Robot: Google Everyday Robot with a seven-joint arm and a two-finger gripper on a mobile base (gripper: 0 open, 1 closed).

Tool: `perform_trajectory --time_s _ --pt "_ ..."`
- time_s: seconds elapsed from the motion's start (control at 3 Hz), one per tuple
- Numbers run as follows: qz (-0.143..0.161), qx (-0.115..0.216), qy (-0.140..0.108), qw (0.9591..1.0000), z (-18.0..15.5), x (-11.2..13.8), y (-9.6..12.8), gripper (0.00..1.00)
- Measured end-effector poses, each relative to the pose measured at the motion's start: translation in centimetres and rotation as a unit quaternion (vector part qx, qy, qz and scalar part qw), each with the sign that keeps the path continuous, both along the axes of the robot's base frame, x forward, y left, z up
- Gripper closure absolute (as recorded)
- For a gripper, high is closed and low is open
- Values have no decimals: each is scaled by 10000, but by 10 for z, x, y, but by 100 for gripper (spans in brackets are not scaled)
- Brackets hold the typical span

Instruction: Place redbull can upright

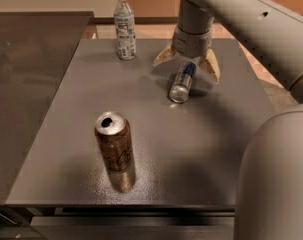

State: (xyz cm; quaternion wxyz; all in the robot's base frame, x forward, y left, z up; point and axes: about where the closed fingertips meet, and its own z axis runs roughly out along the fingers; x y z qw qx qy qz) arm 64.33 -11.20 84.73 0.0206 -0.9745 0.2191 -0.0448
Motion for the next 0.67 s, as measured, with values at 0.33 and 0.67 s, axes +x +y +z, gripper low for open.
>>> perform_trajectory --time_s 0.33,0.67 --pt "-35 -74 -12 10000 -1 9 -3 0" --pt "-11 -114 -25 9999 -2 15 -4 17"
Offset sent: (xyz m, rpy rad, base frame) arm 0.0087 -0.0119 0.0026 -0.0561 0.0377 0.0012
